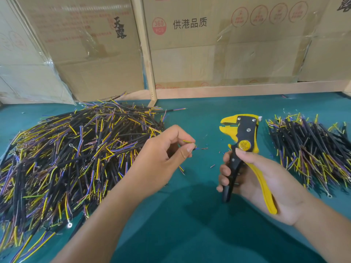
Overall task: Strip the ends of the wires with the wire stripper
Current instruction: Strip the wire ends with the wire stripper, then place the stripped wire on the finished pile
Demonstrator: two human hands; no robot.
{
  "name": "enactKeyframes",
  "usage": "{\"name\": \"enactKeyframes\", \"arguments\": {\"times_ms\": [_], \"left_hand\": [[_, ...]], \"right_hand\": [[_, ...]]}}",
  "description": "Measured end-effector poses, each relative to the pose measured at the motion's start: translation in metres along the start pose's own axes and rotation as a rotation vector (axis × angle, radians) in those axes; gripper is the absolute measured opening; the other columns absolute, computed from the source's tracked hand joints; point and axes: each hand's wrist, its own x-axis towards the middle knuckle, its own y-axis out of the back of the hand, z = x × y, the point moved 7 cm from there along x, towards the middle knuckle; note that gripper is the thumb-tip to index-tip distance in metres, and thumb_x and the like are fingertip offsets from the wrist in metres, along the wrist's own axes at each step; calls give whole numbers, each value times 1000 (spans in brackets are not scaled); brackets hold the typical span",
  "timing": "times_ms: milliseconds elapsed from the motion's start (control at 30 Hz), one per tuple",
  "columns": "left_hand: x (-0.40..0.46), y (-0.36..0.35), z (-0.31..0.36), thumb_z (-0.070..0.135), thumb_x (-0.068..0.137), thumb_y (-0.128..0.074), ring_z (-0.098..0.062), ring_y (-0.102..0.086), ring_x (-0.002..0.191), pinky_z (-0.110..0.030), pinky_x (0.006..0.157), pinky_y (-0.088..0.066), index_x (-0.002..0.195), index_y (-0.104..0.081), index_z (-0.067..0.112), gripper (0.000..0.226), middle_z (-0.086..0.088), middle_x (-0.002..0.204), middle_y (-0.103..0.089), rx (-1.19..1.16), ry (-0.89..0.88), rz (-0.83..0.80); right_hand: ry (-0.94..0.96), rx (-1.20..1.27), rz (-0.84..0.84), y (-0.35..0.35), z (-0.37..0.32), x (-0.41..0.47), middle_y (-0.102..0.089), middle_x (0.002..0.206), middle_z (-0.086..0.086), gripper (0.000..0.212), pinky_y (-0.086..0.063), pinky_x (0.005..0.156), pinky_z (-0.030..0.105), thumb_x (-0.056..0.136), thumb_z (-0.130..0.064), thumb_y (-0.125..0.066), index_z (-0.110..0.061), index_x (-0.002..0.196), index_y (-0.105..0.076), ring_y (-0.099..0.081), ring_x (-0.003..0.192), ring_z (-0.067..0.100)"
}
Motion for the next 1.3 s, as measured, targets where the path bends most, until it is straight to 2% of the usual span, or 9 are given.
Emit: {"name": "enactKeyframes", "arguments": {"times_ms": [233, 400, 567, 800, 933, 1000, 1067, 1200, 1300], "left_hand": [[1, -2, -7, 37, 92, -59, -32, -58, 76, -37, 66, -48, 116, -55, 39, 24, 10, 83, -70, -5, 56, 12], [1, 0, -16, 29, 92, -70, -10, -48, 56, -14, 51, -35, 107, -46, 28, 28, 4, 76, -73, -78, 131, 105], [1, -9, -11, 38, 85, -68, -32, -56, 63, -41, 57, -44, 88, -57, 31, 14, 5, 74, -72, 2, 73, 106], [5, -27, -19, 21, 96, -66, -34, -61, 74, -47, 67, -48, 92, -67, 33, 13, 0, 75, -70, -37, 100, 189], [38, -36, 5, 18, 99, -61, -6, -50, 53, -26, 54, -42, 98, -75, 23, 16, 9, 64, -64, 145, 13, 149], [60, -46, 29, 13, 100, -57, 4, -49, 51, -8, 51, -33, 104, -76, 14, 19, 18, 60, -59, 197, -56, 88], [80, -60, 48, 9, 101, -52, 11, -49, 54, -3, 54, -31, 106, -75, 9, 23, 31, 59, -56, 228, -106, 24], [117, -95, 63, 7, 103, -45, 0, -44, 52, -9, 52, -30, 106, -72, 7, 27, 18, 56, -47, 146, -78, -60], [145, -134, 50, 6, 106, -39, -7, -36, 48, -19, 46, -32, 113, -64, -1, 28, 0, 66, -46, -154, 188, -91]], "right_hand": [[-20, 81, 76, 18, 10, 12, -61, 81, 15, 43, -55, 74, 51, 70, -41, -88, -9, 95, -74, -61, 71, 34], [-47, 89, 116, 7, 6, 3, -58, 82, 17, 33, -56, 71, 50, 79, -31, -80, -6, 96, -69, -58, 71, 33], [-58, 100, 202, 7, 3, -1, -55, 83, 16, 35, -56, 72, 50, 81, -32, -69, -5, 101, -62, -56, 70, 32], [-115, 153, 235, 9, 10, 0, -55, 79, 15, 32, -57, 72, 48, 86, -33, -66, -5, 101, -59, -55, 68, 31], [-139, 239, 239, 9, 11, 1, -54, 79, 15, 30, -55, 77, 49, 88, -31, -63, -6, 103, -54, -53, 69, 31], [-133, 273, 245, 11, 10, 1, -53, 80, 15, 30, -54, 79, 49, 87, -30, -65, -7, 103, -54, -52, 70, 31], [-129, 292, 245, 12, 9, 2, -52, 81, 14, 32, -54, 78, 48, 85, -29, -67, -6, 103, -54, -52, 70, 31], [-126, 326, 261, 18, 11, 5, -52, 80, 14, 31, -55, 77, 47, 85, -28, -67, -6, 101, -54, -52, 69, 31], [-130, 320, 254, 18, 12, 7, -52, 80, 14, 25, -54, 78, 48, 89, -29, -66, -6, 93, -56, -52, 70, 32]]}}
